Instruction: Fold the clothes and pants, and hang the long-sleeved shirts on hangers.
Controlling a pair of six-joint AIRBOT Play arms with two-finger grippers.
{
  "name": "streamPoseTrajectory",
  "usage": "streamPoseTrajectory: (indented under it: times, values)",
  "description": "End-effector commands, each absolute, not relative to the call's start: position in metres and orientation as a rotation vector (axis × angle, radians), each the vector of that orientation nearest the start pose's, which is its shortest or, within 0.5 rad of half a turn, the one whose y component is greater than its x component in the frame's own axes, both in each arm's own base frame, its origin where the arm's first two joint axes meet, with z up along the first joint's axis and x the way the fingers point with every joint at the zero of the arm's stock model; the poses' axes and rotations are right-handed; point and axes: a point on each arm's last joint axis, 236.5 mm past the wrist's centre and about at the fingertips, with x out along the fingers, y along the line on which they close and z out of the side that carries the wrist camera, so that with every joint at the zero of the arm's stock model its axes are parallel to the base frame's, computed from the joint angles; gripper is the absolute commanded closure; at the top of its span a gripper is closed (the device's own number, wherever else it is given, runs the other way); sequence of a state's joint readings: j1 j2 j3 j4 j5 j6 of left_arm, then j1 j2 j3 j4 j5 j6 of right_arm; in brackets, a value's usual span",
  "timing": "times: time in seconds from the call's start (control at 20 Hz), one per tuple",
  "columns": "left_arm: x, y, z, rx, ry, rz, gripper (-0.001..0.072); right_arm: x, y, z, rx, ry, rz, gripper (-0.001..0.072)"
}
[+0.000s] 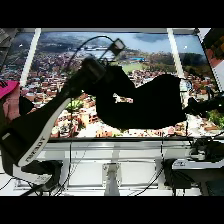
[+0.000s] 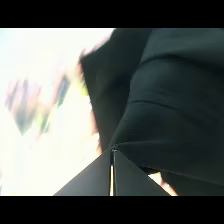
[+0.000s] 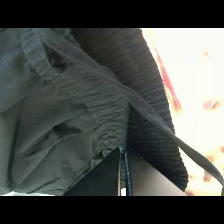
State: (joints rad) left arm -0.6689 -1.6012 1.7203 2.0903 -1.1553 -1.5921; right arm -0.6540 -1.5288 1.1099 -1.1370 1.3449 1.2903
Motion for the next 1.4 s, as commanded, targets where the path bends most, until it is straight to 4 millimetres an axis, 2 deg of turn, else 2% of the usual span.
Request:
streamPoseTrajectory:
  times: [0.0, 0.15, 0.3, 0.55, 0.75, 0.9, 0.95, 1.0, 1.05, 1.1, 1.2, 1.25, 1.35]
  values:
    - [0.428, -0.147, 0.098, 0.726, 1.108, -0.035, 0.0707, 0.312, -0.118, -0.077, 0.744, 1.491, -0.037, 0.0693]
    - [0.416, -0.125, 0.084, 0.672, 1.179, 0.026, 0.0707, 0.313, -0.12, -0.078, 0.735, 1.484, -0.035, 0.0693]
    - [0.39, -0.098, 0.063, 0.641, 1.254, 0.08, 0.0708, 0.318, -0.12, -0.08, 0.748, 1.469, -0.037, 0.0693]
    - [0.332, -0.068, 0.031, 0.414, 1.318, 0.12, 0.0707, 0.32, -0.113, -0.091, 0.798, 1.485, -0.019, 0.0693]
    - [0.273, -0.033, 0.006, 0.344, 1.35, 0.199, 0.0706, 0.321, -0.112, -0.091, 0.804, 1.479, -0.017, 0.0693]
    - [0.235, -0.021, -0.016, 0.29, 1.383, 0.227, 0.0704, 0.329, -0.106, -0.086, 0.845, 1.45, 0.001, 0.0691]
    - [0.227, -0.015, -0.023, 0.307, 1.397, 0.232, 0.0688, 0.333, -0.103, -0.083, 0.868, 1.432, 0.013, 0.0642]
    - [0.222, -0.011, -0.028, 0.332, 1.411, 0.225, 0.0534, 0.338, -0.1, -0.08, 0.891, 1.413, 0.022, 0.0516]
    - [0.222, -0.012, -0.03, 0.336, 1.411, 0.219, 0.027, 0.342, -0.097, -0.077, 0.911, 1.396, 0.031, 0.0379]
    - [0.228, -0.016, -0.031, 0.324, 1.386, 0.205, 0.0113, 0.347, -0.095, -0.074, 0.93, 1.379, 0.039, 0.0308]
    - [0.254, -0.034, -0.029, 0.282, 1.277, 0.134, 0.0112, 0.352, -0.093, -0.071, 0.953, 1.359, 0.049, 0.0309]
    - [0.273, -0.049, -0.024, 0.215, 1.198, 0.099, 0.0113, 0.353, -0.091, -0.07, 0.96, 1.353, 0.054, 0.0309]
    - [0.315, -0.097, -0.003, 0.066, 1.006, -0.047, 0.0113, 0.355, -0.088, -0.066, 0.981, 1.345, 0.068, 0.0309]
